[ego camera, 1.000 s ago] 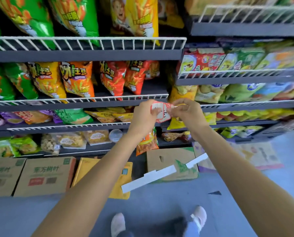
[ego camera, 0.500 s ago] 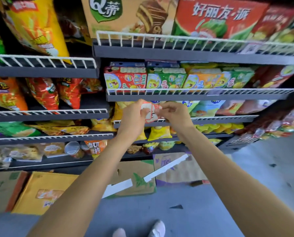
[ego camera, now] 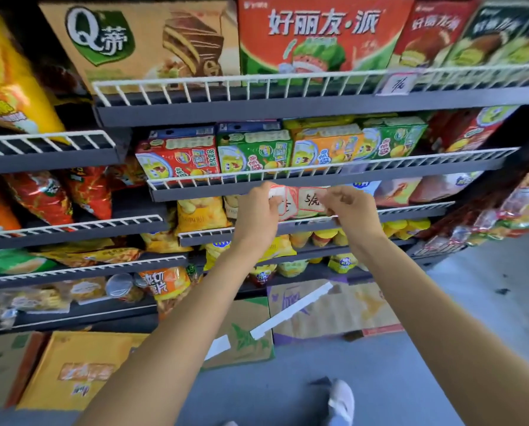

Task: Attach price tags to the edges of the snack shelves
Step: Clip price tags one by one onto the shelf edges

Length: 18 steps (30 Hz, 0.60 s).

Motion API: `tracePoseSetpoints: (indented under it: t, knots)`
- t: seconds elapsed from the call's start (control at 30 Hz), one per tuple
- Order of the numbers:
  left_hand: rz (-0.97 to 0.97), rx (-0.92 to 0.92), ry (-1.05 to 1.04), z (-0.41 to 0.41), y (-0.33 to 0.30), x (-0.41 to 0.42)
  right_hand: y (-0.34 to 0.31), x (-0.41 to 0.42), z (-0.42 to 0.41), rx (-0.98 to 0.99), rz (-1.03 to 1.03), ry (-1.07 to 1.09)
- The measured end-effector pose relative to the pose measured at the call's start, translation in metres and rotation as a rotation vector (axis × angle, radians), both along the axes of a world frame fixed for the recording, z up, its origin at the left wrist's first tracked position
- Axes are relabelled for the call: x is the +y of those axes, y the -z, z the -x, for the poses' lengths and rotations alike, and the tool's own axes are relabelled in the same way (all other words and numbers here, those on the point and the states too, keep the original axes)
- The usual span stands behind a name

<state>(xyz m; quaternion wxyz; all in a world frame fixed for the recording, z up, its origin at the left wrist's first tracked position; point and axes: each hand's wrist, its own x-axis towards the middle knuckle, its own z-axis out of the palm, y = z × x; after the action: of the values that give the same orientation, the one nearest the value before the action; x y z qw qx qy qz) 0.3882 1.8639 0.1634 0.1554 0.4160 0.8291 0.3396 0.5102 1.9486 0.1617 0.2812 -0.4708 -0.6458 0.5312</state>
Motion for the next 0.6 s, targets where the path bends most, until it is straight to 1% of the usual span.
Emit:
tracePoseSetpoints:
  t: [0.2, 0.37, 0.6]
  knots:
    - [0.048, -0.072, -0.047, -0.032, 0.014, 0.059, 0.007, 0.079, -0.042, 0.001, -0.003, -0.045]
    - [0.077, -0.153, -0.087, -0.067, 0.026, 0.115, 0.020, 0.141, -0.068, -0.060, -0.037, -0.095]
    - [0.115, -0.271, -0.149, -0.075, 0.039, 0.171, 0.033, 0.193, -0.070, -0.225, -0.248, -0.171]
